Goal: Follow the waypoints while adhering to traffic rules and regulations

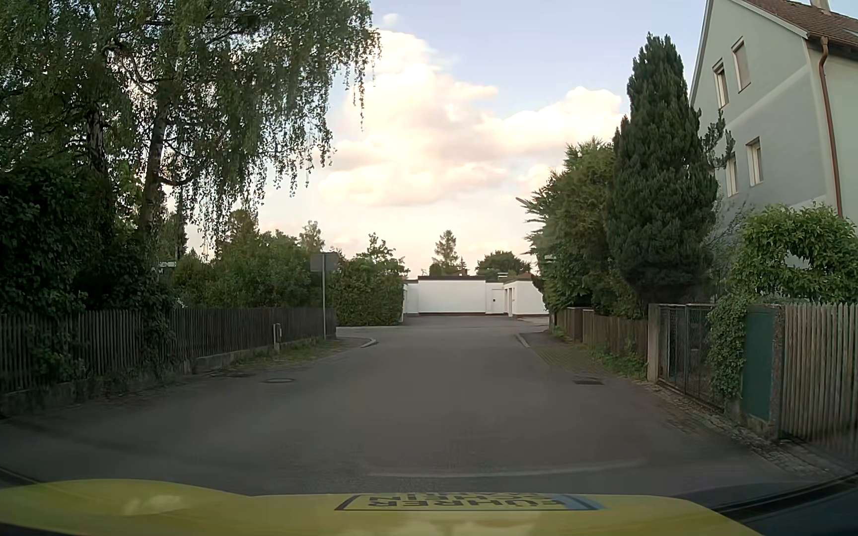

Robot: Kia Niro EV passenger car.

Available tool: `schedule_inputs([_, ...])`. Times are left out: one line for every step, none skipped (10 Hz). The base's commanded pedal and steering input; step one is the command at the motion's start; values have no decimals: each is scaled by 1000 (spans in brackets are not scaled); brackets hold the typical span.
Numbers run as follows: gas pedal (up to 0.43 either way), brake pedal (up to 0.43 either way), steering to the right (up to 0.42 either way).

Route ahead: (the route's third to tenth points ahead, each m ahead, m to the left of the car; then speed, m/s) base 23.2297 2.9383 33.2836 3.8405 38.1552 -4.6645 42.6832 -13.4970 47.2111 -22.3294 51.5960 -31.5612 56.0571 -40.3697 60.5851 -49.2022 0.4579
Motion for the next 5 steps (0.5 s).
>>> schedule_inputs([0, 55, -543])
schedule_inputs([0, 24, -533])
schedule_inputs([0, 0, -515])
schedule_inputs([0, 0, -501])
schedule_inputs([0, 0, -482])
